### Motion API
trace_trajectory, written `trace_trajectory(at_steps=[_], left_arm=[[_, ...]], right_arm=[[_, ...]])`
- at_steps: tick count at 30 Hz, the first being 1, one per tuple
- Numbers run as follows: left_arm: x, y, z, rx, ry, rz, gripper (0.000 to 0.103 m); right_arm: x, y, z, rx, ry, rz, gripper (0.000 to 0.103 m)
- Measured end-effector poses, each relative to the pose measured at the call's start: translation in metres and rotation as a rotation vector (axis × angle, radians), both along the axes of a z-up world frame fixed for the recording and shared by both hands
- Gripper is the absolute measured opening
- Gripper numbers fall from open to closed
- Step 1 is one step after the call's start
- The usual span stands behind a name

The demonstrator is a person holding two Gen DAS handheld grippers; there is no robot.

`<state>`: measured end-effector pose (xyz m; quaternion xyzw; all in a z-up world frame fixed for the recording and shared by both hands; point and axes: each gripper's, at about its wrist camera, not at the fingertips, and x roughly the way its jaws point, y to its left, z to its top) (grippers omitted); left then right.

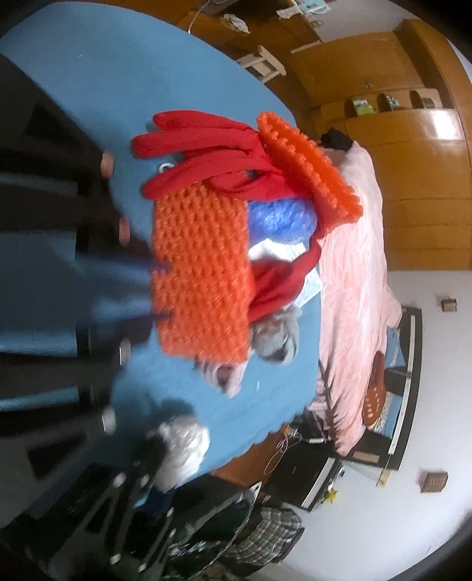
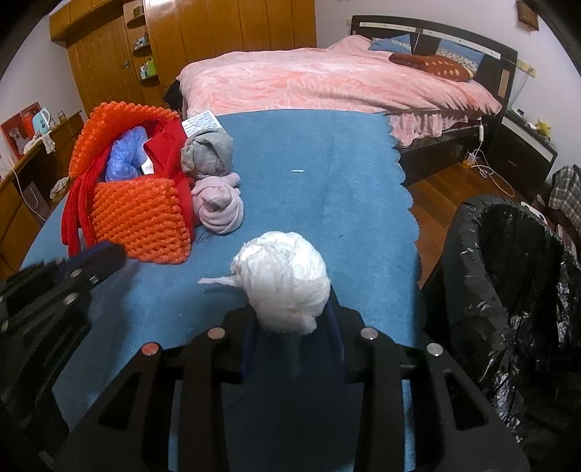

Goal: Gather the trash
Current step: 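Grasp the orange mesh net with the left tool while the right tool holds the tissue ball, then carry the mesh net and tissue ball over the bin and release both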

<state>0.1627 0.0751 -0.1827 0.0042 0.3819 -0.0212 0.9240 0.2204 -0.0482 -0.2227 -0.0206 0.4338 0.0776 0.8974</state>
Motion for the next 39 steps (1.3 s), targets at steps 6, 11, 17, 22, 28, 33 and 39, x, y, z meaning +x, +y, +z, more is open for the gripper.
trace_trajectory(at_steps=[6,11,17,22,28,33,39], left_arm=[[0.027,-0.001,-0.008,0.041,0.019,0.038,0.069],[0.041,-0.011,-0.018,0.091,0.074,0.045,0.068],[0.038,-0.009,-0.018,0.072,0.061,0.036,0.030],[0.032,0.004,-0.012,0.003,0.029,0.040,0.019],[-0.006,0.012,0.003,-0.041,0.015,0.005,0.019],[-0.044,0.008,-0.003,-0.026,0.038,-0.052,0.019],[-0.046,0.005,-0.004,-0.040,0.048,-0.065,0.019]], right_arm=[[0.003,-0.003,-0.004,0.006,0.015,-0.007,0.034],[0.005,-0.003,-0.006,0.010,0.016,-0.004,0.034],[0.004,-0.003,-0.006,0.011,0.013,-0.003,0.035],[0.003,-0.004,-0.007,0.015,0.012,-0.003,0.035],[0.003,-0.004,-0.007,0.015,0.013,-0.002,0.035],[0.001,-0.004,-0.004,0.016,0.015,0.010,0.035],[-0.005,-0.003,-0.001,0.019,0.010,0.041,0.031]])
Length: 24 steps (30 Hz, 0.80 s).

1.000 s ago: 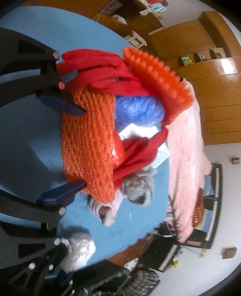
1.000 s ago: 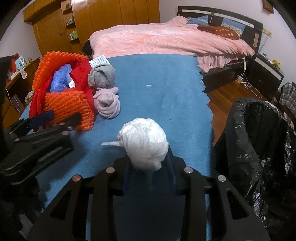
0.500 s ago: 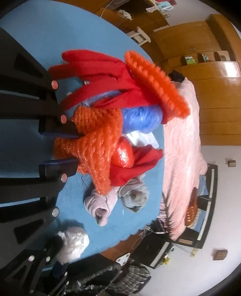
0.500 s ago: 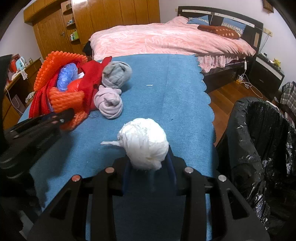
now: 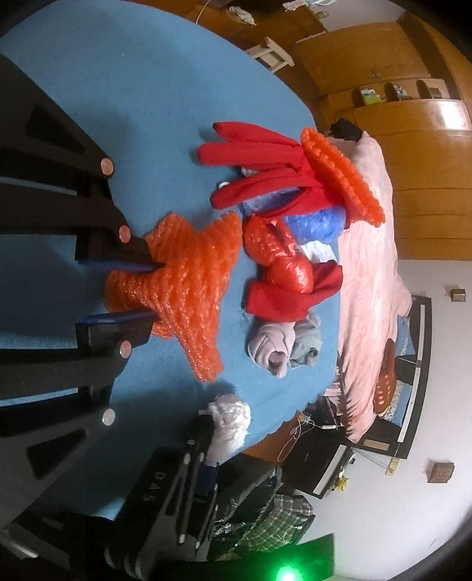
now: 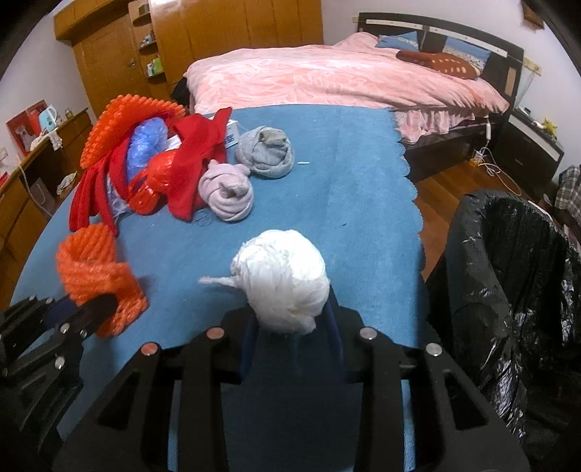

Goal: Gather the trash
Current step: 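Carry the mesh net and tissue ball over the bin and release both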

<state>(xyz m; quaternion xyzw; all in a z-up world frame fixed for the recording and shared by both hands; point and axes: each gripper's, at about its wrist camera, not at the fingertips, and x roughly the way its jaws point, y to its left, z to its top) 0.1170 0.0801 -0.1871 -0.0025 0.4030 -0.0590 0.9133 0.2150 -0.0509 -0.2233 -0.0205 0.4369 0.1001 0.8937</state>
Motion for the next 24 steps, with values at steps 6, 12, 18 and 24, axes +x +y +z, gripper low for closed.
trace_trajectory(at_steps=[6,12,18,24], left_arm=[[0.002,-0.004,0.015,-0.007,-0.043,-0.013,0.019],[0.006,-0.022,0.038,-0.011,-0.090,-0.052,0.019],[0.015,-0.057,0.063,-0.040,-0.134,-0.115,0.019],[0.023,-0.106,0.080,-0.075,-0.172,-0.206,0.019]], right_arm=[[-0.011,-0.009,0.023,0.032,-0.047,-0.007,0.031],[-0.023,-0.036,0.057,0.051,-0.114,-0.052,0.031],[-0.038,-0.078,0.084,0.046,-0.171,-0.130,0.031],[-0.056,-0.129,0.100,0.022,-0.213,-0.231,0.031]])
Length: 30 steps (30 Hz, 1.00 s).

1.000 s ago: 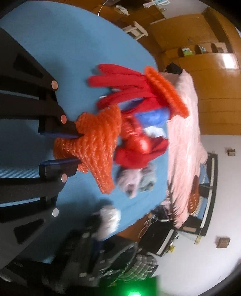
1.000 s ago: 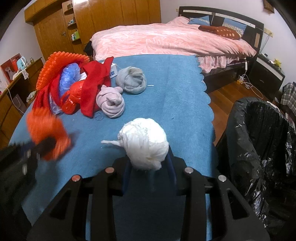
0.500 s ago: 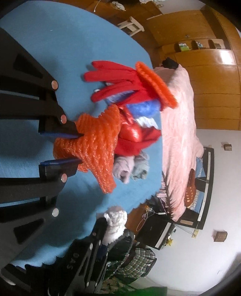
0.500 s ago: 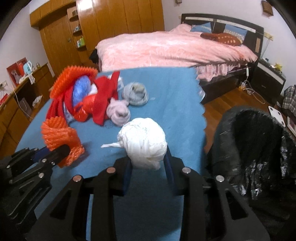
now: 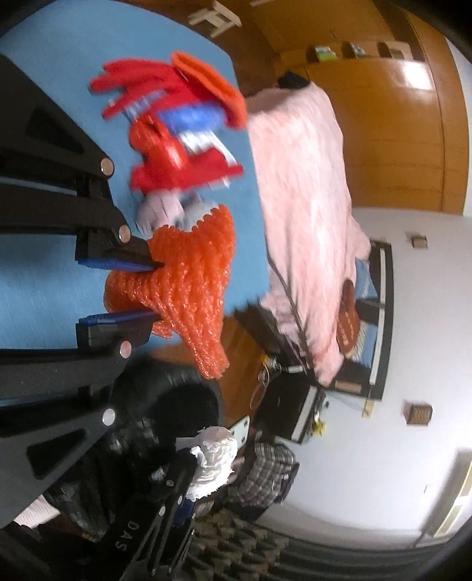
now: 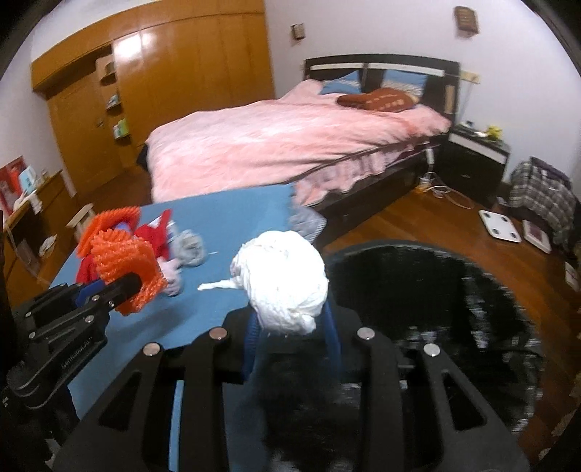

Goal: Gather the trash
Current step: 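Carry the mesh net and tissue ball over the bin and release both, then return both tools to the table and grasp the pink sock with the right tool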

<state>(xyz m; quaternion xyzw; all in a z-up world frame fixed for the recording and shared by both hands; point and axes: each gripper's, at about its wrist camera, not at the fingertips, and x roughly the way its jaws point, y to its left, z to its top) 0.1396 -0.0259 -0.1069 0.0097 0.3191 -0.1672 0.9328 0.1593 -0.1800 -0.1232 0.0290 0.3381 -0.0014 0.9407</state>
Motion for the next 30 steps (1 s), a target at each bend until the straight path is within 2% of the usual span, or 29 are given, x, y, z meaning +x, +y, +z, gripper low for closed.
trace_trajectory(at_steps=[10,13,15,19,21,24,30], left_arm=[[0.003,-0.108,0.009,-0.031,-0.008,-0.222,0.019],[0.005,-0.136,0.007,-0.042,0.016,-0.288,0.021],[0.008,-0.149,0.005,-0.057,0.041,-0.329,0.042],[0.010,-0.150,0.002,-0.079,0.053,-0.358,0.058],[0.008,-0.143,0.002,-0.081,0.047,-0.343,0.071],[0.010,-0.125,0.000,-0.081,0.042,-0.315,0.083],[0.011,-0.079,-0.004,-0.073,0.049,-0.201,0.090]], right_arm=[[-0.019,-0.093,-0.012,-0.028,0.029,-0.196,0.032],[-0.027,-0.116,-0.020,-0.055,0.046,-0.258,0.037],[-0.033,-0.128,-0.025,-0.068,0.050,-0.296,0.055],[-0.046,-0.144,-0.031,-0.083,0.048,-0.352,0.074],[-0.048,-0.146,-0.032,-0.096,0.038,-0.370,0.091],[-0.046,-0.146,-0.031,-0.089,0.034,-0.369,0.094],[-0.034,-0.126,-0.021,-0.061,0.016,-0.340,0.095]])
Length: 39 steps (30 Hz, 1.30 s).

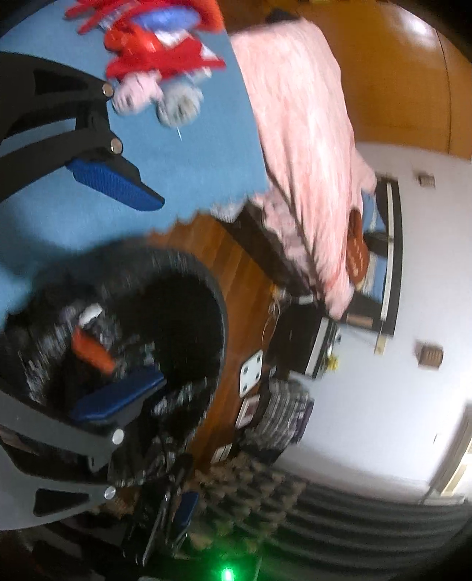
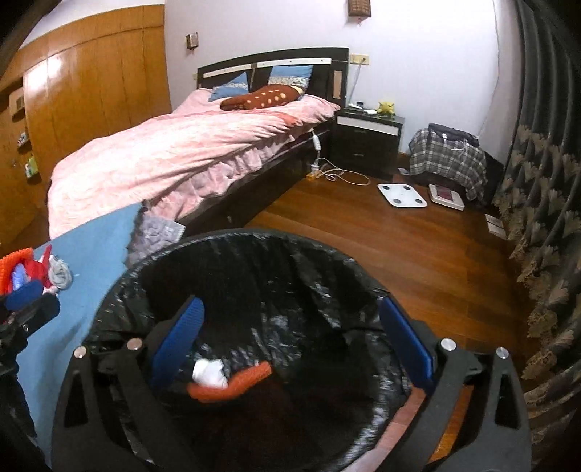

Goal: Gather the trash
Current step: 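Return both tools to the table and grasp the pink sock with the right tool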

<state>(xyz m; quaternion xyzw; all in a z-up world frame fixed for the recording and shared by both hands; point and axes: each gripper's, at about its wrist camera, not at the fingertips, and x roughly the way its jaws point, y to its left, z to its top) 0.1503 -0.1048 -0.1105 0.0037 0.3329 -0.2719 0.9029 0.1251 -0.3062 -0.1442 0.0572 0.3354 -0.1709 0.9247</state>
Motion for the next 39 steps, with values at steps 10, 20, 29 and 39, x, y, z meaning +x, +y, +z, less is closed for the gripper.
trace_trajectory(at_steps=[10,20,29,39], left_arm=[[-0.002,0.119,-0.008,0.106,-0.078,0.304,0.094],[0.012,0.208,-0.042,0.168,-0.047,0.510,0.094],[0.017,0.236,-0.059,0.167,-0.029,0.555,0.094],[0.023,0.248,-0.066,0.132,0.016,0.585,0.094]], right_arm=[[0.044,0.098,0.015,0.023,-0.037,0.206,0.096],[0.096,0.205,0.003,0.031,-0.027,0.412,0.096],[0.140,0.265,-0.038,0.029,0.049,0.522,0.084],[0.161,0.295,-0.066,0.048,0.123,0.586,0.070]])
